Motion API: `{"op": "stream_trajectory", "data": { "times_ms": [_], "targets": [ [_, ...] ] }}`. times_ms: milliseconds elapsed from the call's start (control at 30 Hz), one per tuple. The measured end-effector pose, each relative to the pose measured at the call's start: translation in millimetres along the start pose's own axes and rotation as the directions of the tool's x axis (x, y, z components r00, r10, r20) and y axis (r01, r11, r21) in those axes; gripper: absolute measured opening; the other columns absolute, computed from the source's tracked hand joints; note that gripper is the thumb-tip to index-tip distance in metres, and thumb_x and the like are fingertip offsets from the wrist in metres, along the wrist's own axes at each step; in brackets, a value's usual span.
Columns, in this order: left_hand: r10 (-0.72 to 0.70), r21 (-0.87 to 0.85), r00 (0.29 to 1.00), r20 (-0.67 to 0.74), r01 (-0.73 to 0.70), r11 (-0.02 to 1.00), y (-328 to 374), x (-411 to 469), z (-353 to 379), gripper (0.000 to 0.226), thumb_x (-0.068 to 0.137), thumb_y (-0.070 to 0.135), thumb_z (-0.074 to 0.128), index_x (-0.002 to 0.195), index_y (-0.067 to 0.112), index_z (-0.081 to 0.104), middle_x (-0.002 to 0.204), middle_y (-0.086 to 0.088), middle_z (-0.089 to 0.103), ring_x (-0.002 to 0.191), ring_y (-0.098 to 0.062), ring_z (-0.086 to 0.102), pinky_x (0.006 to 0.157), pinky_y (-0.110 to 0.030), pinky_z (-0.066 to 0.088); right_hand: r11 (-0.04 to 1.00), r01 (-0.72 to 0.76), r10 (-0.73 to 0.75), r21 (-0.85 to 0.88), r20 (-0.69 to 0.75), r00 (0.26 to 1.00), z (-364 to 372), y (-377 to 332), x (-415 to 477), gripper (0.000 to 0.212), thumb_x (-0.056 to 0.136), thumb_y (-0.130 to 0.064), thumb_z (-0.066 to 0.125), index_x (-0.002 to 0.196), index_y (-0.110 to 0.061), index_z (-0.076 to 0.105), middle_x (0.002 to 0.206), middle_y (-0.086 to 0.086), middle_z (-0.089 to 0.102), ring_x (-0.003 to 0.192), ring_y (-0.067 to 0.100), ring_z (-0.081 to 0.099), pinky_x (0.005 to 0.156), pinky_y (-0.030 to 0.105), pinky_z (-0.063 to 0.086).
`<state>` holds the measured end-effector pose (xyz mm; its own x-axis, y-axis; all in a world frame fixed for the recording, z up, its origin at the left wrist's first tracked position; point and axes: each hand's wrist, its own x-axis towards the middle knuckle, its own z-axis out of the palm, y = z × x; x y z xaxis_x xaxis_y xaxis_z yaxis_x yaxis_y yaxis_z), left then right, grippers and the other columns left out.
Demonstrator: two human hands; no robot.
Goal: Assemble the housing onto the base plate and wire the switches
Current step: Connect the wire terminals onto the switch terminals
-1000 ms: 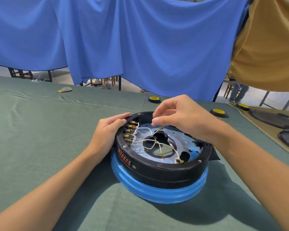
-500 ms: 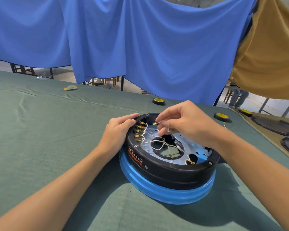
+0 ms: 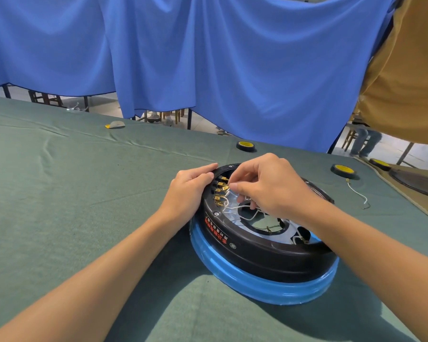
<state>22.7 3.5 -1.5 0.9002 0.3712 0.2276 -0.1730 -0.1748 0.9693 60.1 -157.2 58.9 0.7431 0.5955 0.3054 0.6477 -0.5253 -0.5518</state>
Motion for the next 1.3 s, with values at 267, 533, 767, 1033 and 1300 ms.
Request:
{"op": "stream_trajectory", "data": {
  "times_ms": [267, 533, 767, 1033, 1300],
  "targets": [
    [-0.042, 0.056, 0.999, 0.000, 0.042, 0.998, 1.1, 0.4, 1.6, 0.037, 0.099, 0.014, 0.048, 0.136, 0.014, 0.057, 0.137, -0.003, 0.059, 0.129, -0.019, 0.052, 0.114, -0.043, 0.034, 1.000, 0.006, -0.006, -0.016, 0.008, 1.000, 10.4, 0.8, -0.9, 0.008, 0.088, -0.017, 0.070, 0.080, -0.018, 0.072, 0.065, -0.005, 0.069, 0.042, 0.001, 0.060, 0.044, 0.009, 0.043],
    [-0.028, 0.072, 0.999, -0.031, 0.030, 0.997, 5.4, -4.9, 2.4, 0.055, 0.078, 0.033, 0.048, 0.129, 0.016, 0.063, 0.127, -0.005, 0.066, 0.120, -0.021, 0.058, 0.109, -0.043, 0.041, 0.926, 0.179, -0.196, -0.333, -0.016, 0.980, 12.4, -1.4, -3.7, 0.007, 0.084, -0.031, 0.073, 0.086, -0.024, 0.076, 0.073, -0.013, 0.056, 0.075, 0.011, 0.057, 0.071, 0.029, 0.048],
    [-0.041, 0.073, 0.999, -0.033, 0.043, 0.996, 4.5, -5.2, 1.9, 0.048, 0.085, 0.029, 0.048, 0.128, 0.018, 0.064, 0.125, -0.005, 0.066, 0.117, -0.022, 0.060, 0.107, -0.045, 0.043, 0.964, 0.136, -0.163, -0.229, -0.102, 0.981, 11.7, 1.9, -5.6, 0.007, 0.084, -0.029, 0.074, 0.079, -0.023, 0.076, 0.073, -0.009, 0.068, 0.068, 0.005, 0.057, 0.065, 0.023, 0.045],
    [-0.056, 0.073, 0.998, -0.026, 0.058, 0.996, 5.9, -5.4, 1.9, 0.061, 0.074, 0.038, 0.046, 0.130, 0.020, 0.063, 0.128, -0.003, 0.066, 0.120, -0.020, 0.059, 0.108, -0.043, 0.042, 0.990, 0.072, -0.083, -0.123, -0.088, 0.993, 11.7, 2.2, -4.1, 0.011, 0.082, -0.031, 0.075, 0.073, -0.030, 0.071, 0.063, -0.020, 0.059, 0.058, -0.008, 0.053, 0.053, 0.008, 0.033],
    [-0.048, 0.078, 0.999, -0.025, 0.050, 0.996, 4.2, -4.7, 1.9, 0.060, 0.075, 0.038, 0.046, 0.130, 0.020, 0.063, 0.128, -0.003, 0.065, 0.120, -0.020, 0.059, 0.109, -0.043, 0.041, 0.985, 0.090, -0.096, -0.149, -0.032, 0.995, 14.9, -1.1, -5.9, 0.010, 0.083, -0.031, 0.075, 0.073, -0.030, 0.071, 0.067, -0.017, 0.062, 0.059, -0.001, 0.051, 0.062, 0.025, 0.040]
  ]
}}
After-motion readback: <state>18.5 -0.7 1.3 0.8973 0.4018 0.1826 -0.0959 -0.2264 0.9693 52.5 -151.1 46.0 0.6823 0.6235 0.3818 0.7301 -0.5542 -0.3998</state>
